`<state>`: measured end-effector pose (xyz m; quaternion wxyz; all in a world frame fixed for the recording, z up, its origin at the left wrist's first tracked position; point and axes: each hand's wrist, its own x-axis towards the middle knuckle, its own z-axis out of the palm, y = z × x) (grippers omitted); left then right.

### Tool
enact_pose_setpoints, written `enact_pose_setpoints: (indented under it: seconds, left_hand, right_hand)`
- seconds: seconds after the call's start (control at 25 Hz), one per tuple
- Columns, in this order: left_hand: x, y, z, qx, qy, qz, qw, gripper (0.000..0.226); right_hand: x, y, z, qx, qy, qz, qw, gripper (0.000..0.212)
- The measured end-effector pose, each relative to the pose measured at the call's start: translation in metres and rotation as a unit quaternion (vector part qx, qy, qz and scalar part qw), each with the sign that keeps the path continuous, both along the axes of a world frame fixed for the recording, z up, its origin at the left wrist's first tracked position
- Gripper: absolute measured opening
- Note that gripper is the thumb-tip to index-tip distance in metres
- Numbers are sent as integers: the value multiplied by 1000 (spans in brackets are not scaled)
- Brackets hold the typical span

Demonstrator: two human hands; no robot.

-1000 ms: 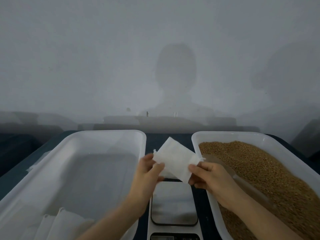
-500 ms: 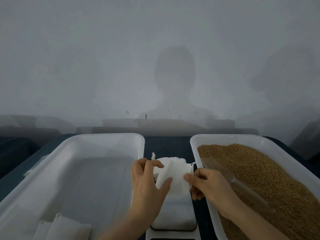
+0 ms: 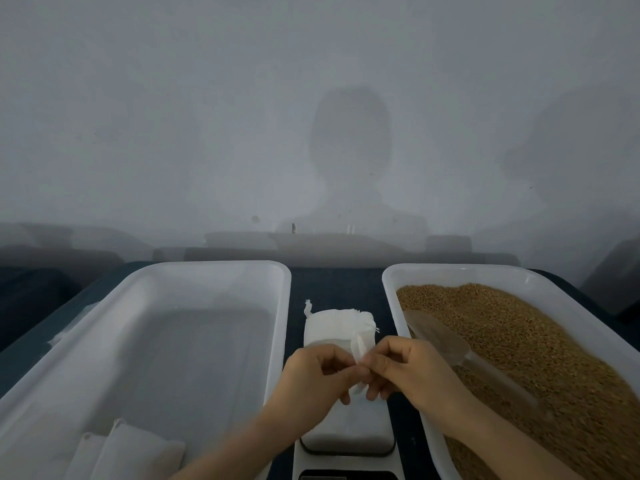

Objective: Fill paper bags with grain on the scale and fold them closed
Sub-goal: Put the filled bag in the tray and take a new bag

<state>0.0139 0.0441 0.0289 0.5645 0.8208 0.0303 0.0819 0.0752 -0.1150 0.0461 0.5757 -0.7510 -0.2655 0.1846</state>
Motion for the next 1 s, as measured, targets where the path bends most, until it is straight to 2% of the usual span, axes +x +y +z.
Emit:
enact_pose_setpoints:
  seconds: [0.16,0.32,0.4,0.48,0.56,0.72,0.8,0.88,0.96,1.0]
  left_hand:
    - [0,1,-2,-16,12,20,1000,18]
    - [1,3,-3,-47,3,40,998,17]
    - [1,2,-3,-26,-19,27,999,18]
    - [2,2,-5,3,-49,43,998,16]
    - [3,3,-8,35,-89,73,993,19]
    - [-3,0,-11,165,-174,70,968,18]
    - [-4,1,-8,165,-184,76,966,19]
    - [-3,5,-5,79,-154,115,978,35]
    - [1,11,-2,-81,-91,133,984,43]
    - [3,14,-3,-132,-63,134,980,43]
  right_hand:
    - [3,1,-9,-37,-107,-41,993,15]
    - [3,2,-17,-49,-231,-103,966,13]
    - [2,1,-17,-49,-313,-86,944,11]
    - [2,1,-17,-56,-358,-45,931,13]
    - [2,2,-19,-72,-352,-17,933,19]
    - [0,4,-19,-86,-224,-37,970,16]
    - [3,2,-16,-81,-194,-49,976,18]
    - [4,-1,-12,-84,-188,-43,978,21]
    - [6,-4,-9,-78,-180,-36,980,24]
    - [7,-6,-9,-82,-171,-37,981,24]
